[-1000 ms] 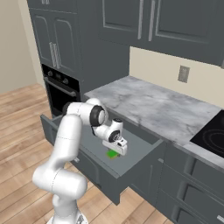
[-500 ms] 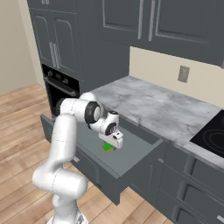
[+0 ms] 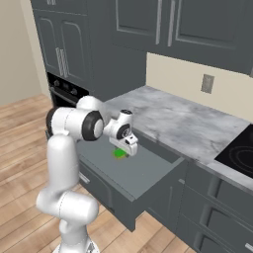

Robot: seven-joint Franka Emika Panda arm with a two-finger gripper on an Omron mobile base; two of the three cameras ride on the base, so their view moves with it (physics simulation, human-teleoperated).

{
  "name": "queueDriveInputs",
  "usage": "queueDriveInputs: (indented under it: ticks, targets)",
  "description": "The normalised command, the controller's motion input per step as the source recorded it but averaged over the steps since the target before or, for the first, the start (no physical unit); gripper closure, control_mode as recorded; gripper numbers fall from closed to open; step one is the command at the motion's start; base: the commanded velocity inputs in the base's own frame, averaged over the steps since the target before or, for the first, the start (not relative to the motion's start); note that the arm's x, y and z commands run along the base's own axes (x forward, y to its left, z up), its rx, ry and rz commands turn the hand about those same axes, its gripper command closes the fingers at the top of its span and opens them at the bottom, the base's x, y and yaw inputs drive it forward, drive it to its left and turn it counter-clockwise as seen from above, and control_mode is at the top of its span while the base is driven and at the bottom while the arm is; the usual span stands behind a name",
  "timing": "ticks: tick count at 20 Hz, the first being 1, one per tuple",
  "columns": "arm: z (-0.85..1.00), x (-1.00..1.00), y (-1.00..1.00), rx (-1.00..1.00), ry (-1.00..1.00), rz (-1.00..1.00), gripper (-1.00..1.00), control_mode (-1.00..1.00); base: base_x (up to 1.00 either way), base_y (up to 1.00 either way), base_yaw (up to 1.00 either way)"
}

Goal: Restock the sink supplies by placing the sponge and soap dispenser on the counter and next to the sink. Make sure the soap dispenser is upright.

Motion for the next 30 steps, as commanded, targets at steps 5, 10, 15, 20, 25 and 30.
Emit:
queueDriveInputs:
  ticks: [5, 10, 15, 20, 25, 30]
  targets:
    - [0.81, -0.7, 0.1, 0.0, -0.07, -0.08, 1.0, -1.0, 0.0, 0.0, 0.0]
    - [0.95, -0.81, 0.0, 0.0, -0.1, -0.1, 1.0, -1.0, 0.0, 0.0, 0.0]
    - [0.89, -0.81, 0.02, 0.0, -0.11, -0.08, 1.0, -1.0, 0.0, 0.0, 0.0]
    - [0.58, -0.73, 0.21, -0.01, -0.08, -0.06, 1.0, -1.0, 0.0, 0.0, 0.0]
    - [0.13, -0.36, 0.45, -0.05, 0.0, -0.01, 1.0, -1.0, 0.0, 0.0, 0.0]
    - [0.0, 0.0, 0.21, -0.04, 0.05, 0.0, 1.0, -1.0, 0.0, 0.0, 0.0]
